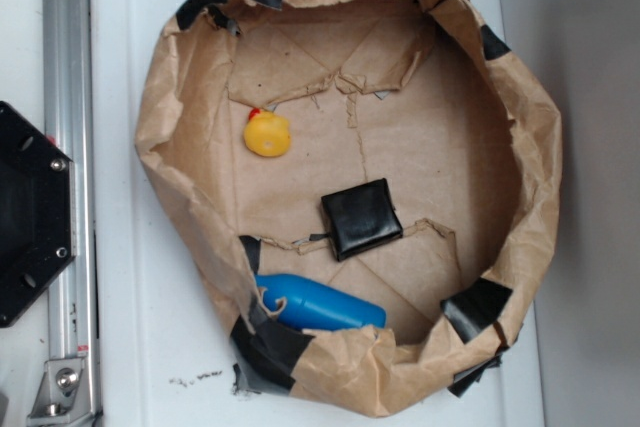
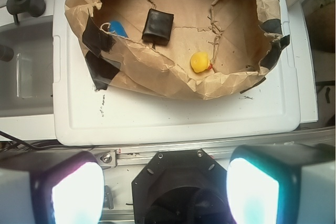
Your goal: Grab the yellow duck.
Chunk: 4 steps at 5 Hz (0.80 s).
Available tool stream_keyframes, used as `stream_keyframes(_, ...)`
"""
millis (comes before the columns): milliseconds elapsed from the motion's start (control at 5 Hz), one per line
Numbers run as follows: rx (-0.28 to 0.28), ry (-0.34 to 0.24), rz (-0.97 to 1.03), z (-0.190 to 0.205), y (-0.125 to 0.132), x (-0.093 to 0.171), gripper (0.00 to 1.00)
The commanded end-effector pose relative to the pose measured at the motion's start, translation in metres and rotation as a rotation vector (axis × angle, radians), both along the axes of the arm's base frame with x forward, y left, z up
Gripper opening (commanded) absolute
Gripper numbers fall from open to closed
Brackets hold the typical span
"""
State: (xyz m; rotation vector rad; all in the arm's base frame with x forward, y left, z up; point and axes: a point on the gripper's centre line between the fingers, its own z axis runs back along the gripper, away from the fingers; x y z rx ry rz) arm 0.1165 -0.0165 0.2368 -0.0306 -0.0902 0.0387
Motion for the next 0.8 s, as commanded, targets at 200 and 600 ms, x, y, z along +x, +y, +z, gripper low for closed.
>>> stream_keyframes(200,-0.022,0.045,-0.059,-0.025,0.03,0.05,1.0)
stream_keyframes(600,0.089,0.036,-0.183,-0.101,0.047,0.126,1.0)
